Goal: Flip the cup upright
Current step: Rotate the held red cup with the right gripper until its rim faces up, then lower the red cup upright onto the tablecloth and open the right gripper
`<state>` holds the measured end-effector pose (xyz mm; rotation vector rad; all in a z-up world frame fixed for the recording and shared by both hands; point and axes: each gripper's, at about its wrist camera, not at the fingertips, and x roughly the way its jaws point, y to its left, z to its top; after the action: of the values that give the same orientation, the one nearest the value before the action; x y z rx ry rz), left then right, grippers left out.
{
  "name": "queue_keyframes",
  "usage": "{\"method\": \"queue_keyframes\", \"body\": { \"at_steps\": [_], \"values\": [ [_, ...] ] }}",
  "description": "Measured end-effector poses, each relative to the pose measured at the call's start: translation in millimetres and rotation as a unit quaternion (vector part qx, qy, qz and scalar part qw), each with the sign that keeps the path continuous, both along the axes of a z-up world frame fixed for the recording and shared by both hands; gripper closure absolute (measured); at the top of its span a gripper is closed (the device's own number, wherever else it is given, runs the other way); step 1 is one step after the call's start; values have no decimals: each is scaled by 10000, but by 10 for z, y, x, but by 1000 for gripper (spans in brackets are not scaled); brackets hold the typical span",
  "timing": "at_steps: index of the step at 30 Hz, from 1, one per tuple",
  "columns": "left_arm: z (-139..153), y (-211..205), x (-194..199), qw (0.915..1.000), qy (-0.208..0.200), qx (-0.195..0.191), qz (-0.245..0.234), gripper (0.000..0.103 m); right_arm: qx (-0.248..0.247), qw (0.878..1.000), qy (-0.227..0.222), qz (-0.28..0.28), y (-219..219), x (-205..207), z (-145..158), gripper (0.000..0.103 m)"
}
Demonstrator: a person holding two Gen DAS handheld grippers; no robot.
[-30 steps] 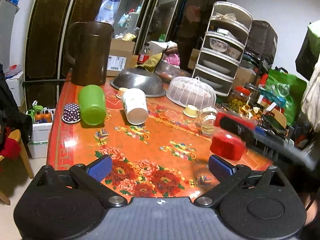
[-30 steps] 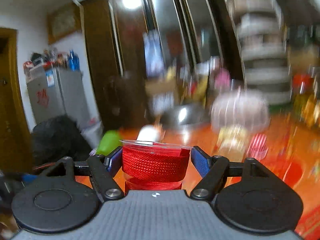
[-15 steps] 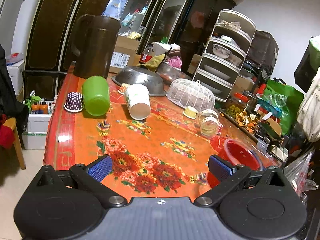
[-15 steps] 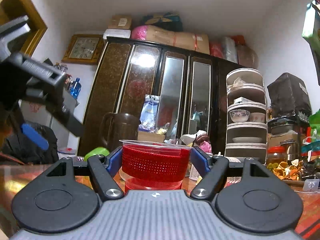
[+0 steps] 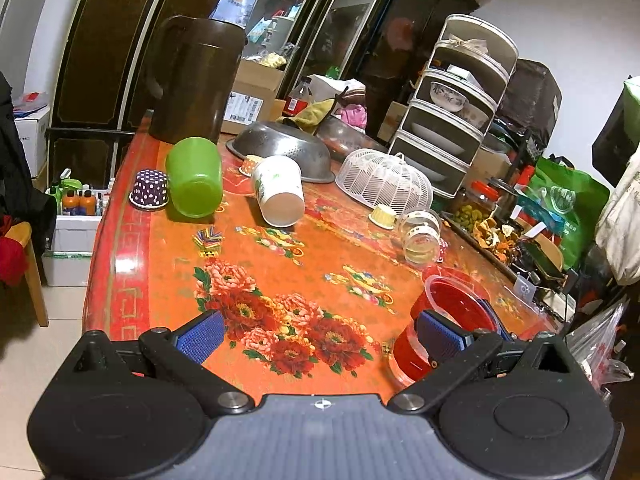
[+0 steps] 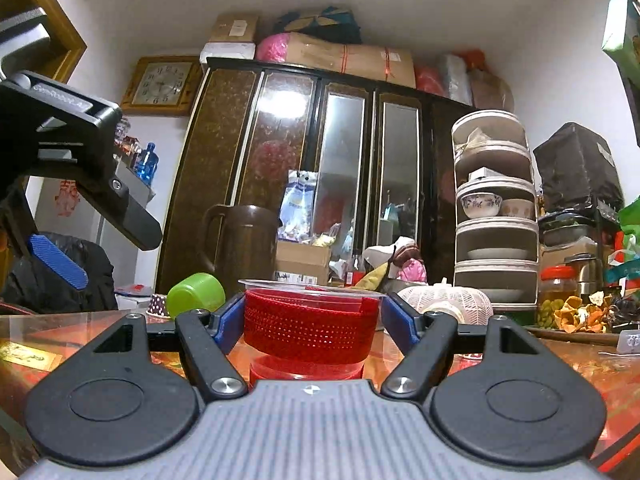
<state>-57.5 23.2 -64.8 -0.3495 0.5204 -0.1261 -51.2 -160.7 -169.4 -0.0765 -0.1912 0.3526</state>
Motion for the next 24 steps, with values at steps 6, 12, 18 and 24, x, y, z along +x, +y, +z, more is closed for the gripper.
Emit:
{"method": "queue_keyframes", "body": {
  "at_steps": [6,12,18,24],
  "values": [
    [-2,-10,-7,10000,27,8,19,0,30,9999,154,72,-9,-2,-4,27],
    [8,-64,-45,9999,-5,121,-5,0,12,9990,409,180,-29,-2,25,17],
    [-1,-126,-114,9985,-187,503,-74,0,111,9934,1057,424,-255,-143,273,1],
    [150,-336,-244,9898,-178,1411,-102,0,90,9516,3054,343,-478,-153,898,1]
  ]
}}
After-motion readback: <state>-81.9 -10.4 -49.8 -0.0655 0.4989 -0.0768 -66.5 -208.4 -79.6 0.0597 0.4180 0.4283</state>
